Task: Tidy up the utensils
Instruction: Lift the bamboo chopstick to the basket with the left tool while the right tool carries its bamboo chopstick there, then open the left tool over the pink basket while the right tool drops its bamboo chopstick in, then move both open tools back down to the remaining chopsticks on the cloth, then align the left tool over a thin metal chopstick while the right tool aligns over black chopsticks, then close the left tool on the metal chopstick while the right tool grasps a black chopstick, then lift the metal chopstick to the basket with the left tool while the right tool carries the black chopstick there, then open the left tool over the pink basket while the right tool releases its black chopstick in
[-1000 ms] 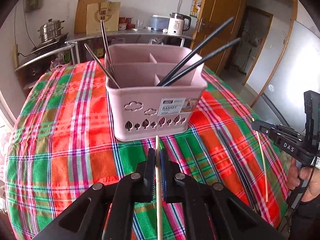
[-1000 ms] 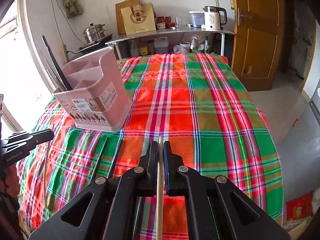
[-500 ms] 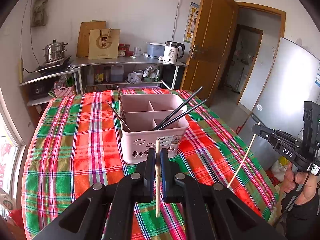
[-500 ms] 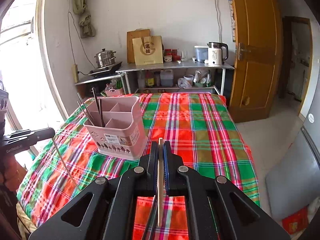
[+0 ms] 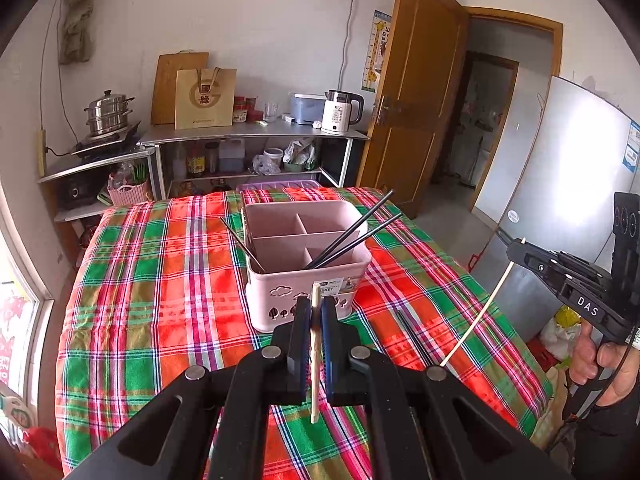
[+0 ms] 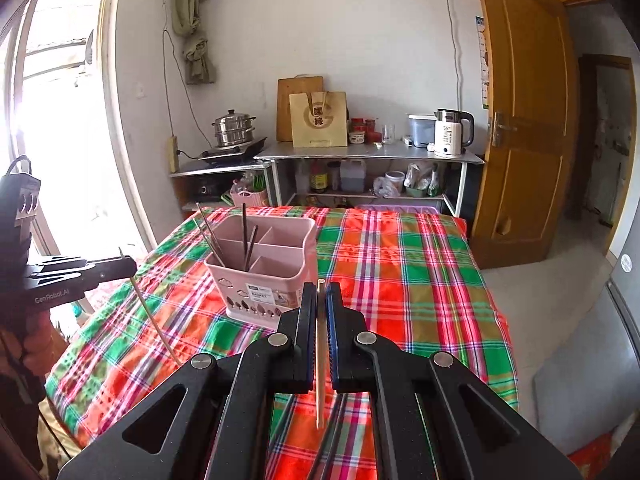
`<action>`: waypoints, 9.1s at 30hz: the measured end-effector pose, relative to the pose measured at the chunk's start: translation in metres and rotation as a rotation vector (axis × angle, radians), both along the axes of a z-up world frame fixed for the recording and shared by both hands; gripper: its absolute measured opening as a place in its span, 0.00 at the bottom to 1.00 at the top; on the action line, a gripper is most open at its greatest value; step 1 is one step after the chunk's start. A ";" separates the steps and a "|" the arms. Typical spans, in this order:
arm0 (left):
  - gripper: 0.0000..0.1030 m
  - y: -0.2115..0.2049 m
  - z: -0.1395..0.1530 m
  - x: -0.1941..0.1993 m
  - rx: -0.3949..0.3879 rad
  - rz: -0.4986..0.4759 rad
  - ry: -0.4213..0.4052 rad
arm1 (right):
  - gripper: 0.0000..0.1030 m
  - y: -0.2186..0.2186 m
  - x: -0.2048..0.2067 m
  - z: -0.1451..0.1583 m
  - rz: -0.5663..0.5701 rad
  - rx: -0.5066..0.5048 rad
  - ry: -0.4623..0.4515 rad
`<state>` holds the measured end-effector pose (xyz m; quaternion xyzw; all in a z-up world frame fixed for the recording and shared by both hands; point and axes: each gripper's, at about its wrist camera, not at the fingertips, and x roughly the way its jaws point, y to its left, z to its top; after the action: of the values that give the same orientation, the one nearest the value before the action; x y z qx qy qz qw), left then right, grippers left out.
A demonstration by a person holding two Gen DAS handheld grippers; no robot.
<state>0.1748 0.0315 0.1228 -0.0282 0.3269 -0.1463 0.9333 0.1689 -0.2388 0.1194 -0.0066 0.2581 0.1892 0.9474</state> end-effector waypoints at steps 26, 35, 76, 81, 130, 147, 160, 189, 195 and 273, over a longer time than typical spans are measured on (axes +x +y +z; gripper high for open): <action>0.05 0.028 0.097 0.091 -0.065 0.039 -0.135 | 0.05 0.077 0.090 0.070 0.147 0.187 -0.110; 0.05 0.025 0.068 0.125 -0.081 0.042 -0.112 | 0.05 0.079 0.130 0.047 0.132 0.225 -0.052; 0.16 0.045 0.017 0.062 -0.099 0.086 -0.096 | 0.14 0.033 0.072 0.018 0.112 0.153 0.017; 0.17 0.040 0.008 0.016 -0.082 0.097 -0.120 | 0.14 0.012 0.032 0.004 0.070 0.136 0.005; 0.24 -0.060 -0.145 0.025 -0.076 -0.064 0.244 | 0.14 -0.008 0.044 -0.168 0.008 0.002 0.374; 0.24 -0.085 -0.166 0.057 -0.066 -0.048 0.317 | 0.14 -0.005 0.070 -0.176 -0.010 -0.042 0.402; 0.24 -0.106 -0.174 0.077 0.010 -0.016 0.296 | 0.14 0.000 0.095 -0.176 -0.023 -0.054 0.404; 0.04 -0.114 -0.170 0.067 0.020 -0.030 0.309 | 0.06 0.000 0.078 -0.168 -0.002 -0.045 0.409; 0.04 -0.097 -0.143 0.058 -0.015 -0.041 0.255 | 0.06 -0.001 0.071 -0.139 0.008 -0.008 0.349; 0.04 0.031 0.057 0.129 -0.078 0.024 -0.109 | 0.05 0.084 0.117 0.032 0.128 0.159 -0.033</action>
<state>0.3036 0.0627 0.1800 -0.0604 0.2693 -0.1488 0.9496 0.2857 -0.1547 0.1512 0.0491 0.2259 0.2691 0.9349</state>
